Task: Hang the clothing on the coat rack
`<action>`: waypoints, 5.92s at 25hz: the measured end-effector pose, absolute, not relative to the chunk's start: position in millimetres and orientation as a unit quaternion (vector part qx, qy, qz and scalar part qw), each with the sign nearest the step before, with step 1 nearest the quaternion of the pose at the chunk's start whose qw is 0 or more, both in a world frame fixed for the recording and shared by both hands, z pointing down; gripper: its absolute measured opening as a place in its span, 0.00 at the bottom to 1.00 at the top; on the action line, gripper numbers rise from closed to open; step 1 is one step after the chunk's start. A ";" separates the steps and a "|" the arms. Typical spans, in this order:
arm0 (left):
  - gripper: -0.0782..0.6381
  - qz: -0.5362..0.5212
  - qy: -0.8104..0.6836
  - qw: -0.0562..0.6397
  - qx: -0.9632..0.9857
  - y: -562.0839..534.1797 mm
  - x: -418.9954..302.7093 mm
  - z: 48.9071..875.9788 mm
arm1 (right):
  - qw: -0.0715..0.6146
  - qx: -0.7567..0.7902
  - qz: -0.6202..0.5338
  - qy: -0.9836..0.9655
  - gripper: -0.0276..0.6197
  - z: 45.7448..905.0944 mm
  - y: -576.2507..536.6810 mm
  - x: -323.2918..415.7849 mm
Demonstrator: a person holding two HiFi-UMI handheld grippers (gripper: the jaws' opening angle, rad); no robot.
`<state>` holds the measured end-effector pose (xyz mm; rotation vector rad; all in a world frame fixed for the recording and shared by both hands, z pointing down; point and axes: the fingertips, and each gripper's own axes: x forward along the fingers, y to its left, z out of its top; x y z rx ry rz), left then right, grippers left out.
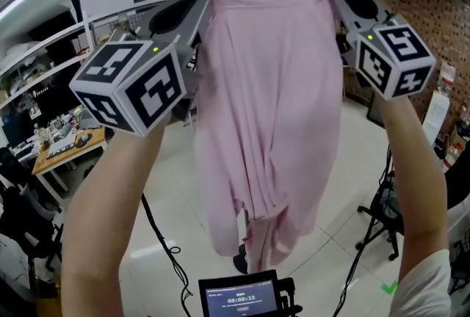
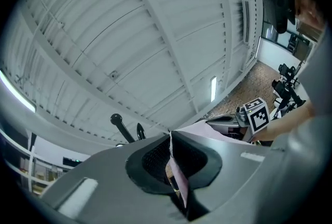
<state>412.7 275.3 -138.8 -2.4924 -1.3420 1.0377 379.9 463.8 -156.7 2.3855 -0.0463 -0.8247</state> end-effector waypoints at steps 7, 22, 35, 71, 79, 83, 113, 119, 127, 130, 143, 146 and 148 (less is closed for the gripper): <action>0.12 0.306 -0.420 0.093 -0.849 292.1 454.9 -132.1 | 0.308 0.918 -0.250 -0.003 0.05 -138.6 480.1 430.6; 0.12 0.229 -0.453 0.160 -0.846 316.3 486.0 -20.7 | 0.319 0.927 -0.187 -0.056 0.05 -5.9 465.6 457.5; 0.12 0.244 -0.477 0.160 -0.829 316.4 441.6 34.1 | 0.303 0.924 -0.217 -0.088 0.05 61.9 424.2 403.6; 0.15 0.246 -0.506 -0.066 -0.824 270.9 384.6 59.1 | 0.235 0.933 -0.247 -0.115 0.11 75.3 387.5 356.2; 0.15 0.228 -0.487 -0.097 -0.837 249.8 386.7 75.7 | 0.229 0.933 -0.250 -0.120 0.11 76.3 386.0 350.1; 0.15 0.222 -0.484 -0.105 -0.840 247.0 381.0 82.8 | 0.225 0.932 -0.257 -0.121 0.12 76.3 388.6 346.8; 0.11 0.134 -0.502 -0.118 -0.846 209.5 334.0 141.6 | 0.150 0.971 -0.177 -0.059 0.12 127.2 380.4 295.3; 0.11 0.119 -0.506 -0.126 -0.845 186.5 313.1 158.4 | 0.145 0.975 -0.157 -0.053 0.12 147.0 357.9 272.5; 0.11 0.099 -0.510 -0.131 -0.844 170.1 285.2 174.9 | 0.137 0.979 -0.139 -0.052 0.12 164.4 341.6 245.1; 0.11 0.091 -0.515 -0.134 -0.842 167.9 274.5 181.9 | 0.137 0.980 -0.133 -0.051 0.12 171.4 336.4 233.0; 0.11 0.051 -0.535 -0.144 -0.831 170.5 249.5 216.6 | 0.130 0.987 -0.087 -0.043 0.12 211.9 327.1 204.4; 0.11 0.047 -0.538 -0.145 -0.829 170.6 241.4 220.9 | 0.124 0.988 -0.079 -0.042 0.12 220.0 325.9 195.8; 0.11 0.045 -0.540 -0.145 -0.828 170.2 237.4 222.2 | 0.120 0.989 -0.075 -0.042 0.12 223.8 324.8 191.6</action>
